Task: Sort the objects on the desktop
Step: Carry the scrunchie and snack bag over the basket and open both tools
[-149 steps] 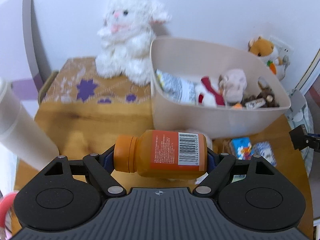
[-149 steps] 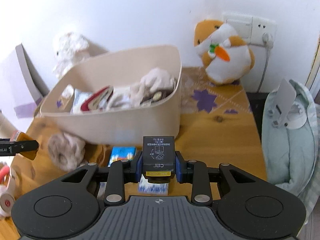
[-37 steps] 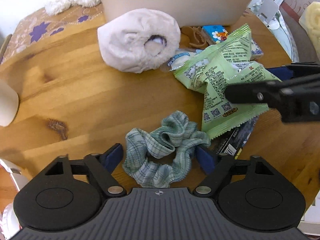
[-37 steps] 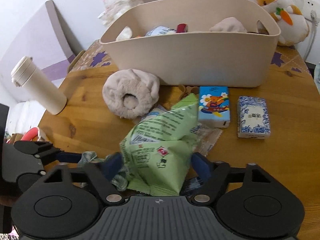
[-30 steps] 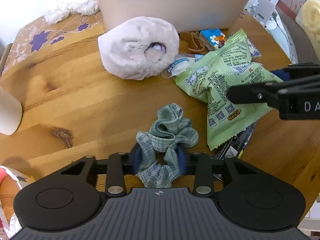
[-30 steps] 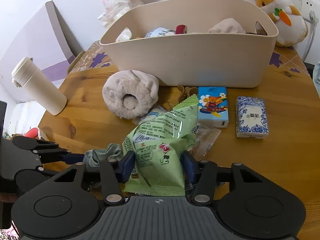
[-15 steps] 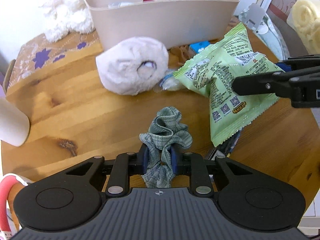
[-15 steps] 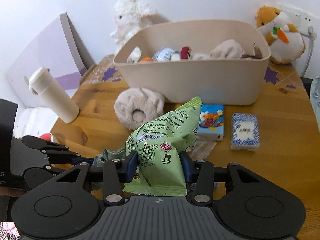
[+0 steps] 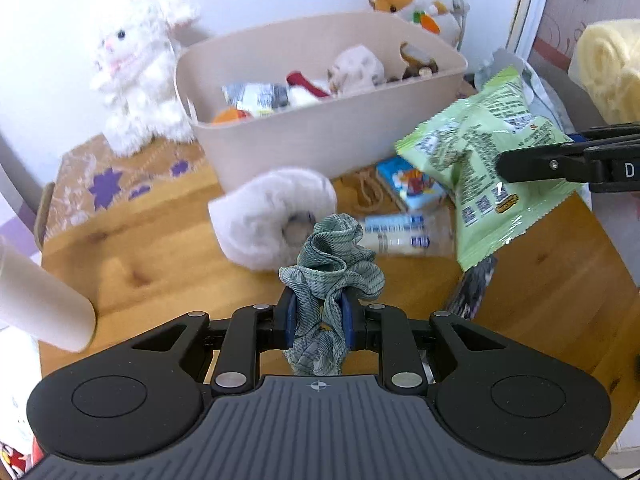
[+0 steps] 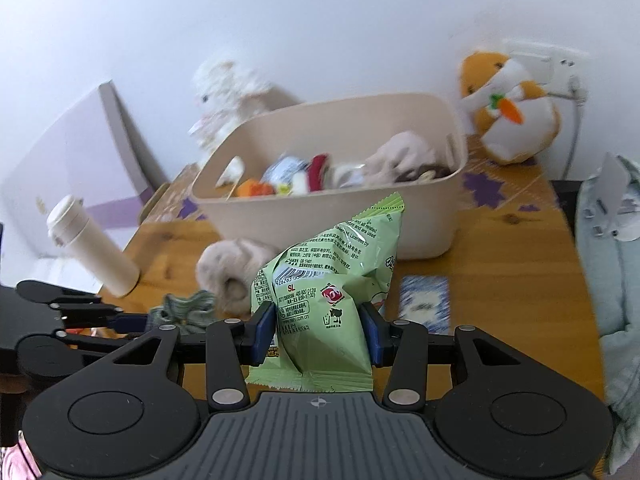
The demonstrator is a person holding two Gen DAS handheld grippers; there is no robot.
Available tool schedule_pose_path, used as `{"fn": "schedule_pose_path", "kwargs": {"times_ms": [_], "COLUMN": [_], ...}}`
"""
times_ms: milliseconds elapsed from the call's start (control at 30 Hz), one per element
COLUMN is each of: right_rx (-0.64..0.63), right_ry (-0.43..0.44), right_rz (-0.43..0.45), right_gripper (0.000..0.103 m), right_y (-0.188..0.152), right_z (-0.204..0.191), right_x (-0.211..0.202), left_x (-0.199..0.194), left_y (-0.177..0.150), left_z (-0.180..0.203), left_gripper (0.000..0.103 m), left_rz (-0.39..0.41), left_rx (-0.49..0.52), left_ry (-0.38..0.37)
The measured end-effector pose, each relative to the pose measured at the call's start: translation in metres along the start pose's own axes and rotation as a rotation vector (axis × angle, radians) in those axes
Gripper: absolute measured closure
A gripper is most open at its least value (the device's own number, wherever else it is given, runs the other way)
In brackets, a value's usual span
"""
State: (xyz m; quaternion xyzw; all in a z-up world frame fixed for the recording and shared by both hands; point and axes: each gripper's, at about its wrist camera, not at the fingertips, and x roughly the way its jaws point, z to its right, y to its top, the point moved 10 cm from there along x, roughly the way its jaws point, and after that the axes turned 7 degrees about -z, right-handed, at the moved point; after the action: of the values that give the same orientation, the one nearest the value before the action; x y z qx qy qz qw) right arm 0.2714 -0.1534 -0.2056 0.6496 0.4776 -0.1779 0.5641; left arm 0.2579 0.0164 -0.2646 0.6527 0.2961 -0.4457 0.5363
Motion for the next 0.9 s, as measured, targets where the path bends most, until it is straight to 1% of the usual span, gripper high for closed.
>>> {"fn": "schedule_pose_path", "kwargs": {"times_ms": [100, 200, 500, 600, 733, 900], "right_rx": [0.002, 0.001, 0.011, 0.008, 0.009, 0.059], "right_ry": [-0.008, -0.018, -0.034, -0.041, -0.072, -0.064], "right_rz": [0.027, 0.052, 0.136, 0.164, 0.190, 0.198], "right_gripper": [0.060, 0.060, 0.060, 0.060, 0.060, 0.060], "right_y": [0.010, 0.024, 0.077, 0.096, 0.116, 0.134], "right_z": [0.009, 0.019, 0.045, 0.051, 0.062, 0.073], "right_x": [-0.010, -0.018, -0.033, -0.032, -0.024, -0.008], "left_x": [-0.008, -0.018, -0.037, -0.042, -0.041, -0.024], "left_y": [0.014, 0.031, 0.095, 0.118, 0.144, 0.166], "left_z": [0.001, 0.003, 0.003, 0.000, 0.000, 0.004], "left_gripper": [0.081, 0.081, 0.080, 0.080, 0.080, 0.080], "left_rz": [0.025, 0.062, 0.165, 0.204, 0.247, 0.249], "left_rx": [0.007, 0.023, 0.056, 0.048, 0.031, -0.001], "left_ry": [0.026, 0.034, 0.096, 0.117, 0.131, 0.139]}}
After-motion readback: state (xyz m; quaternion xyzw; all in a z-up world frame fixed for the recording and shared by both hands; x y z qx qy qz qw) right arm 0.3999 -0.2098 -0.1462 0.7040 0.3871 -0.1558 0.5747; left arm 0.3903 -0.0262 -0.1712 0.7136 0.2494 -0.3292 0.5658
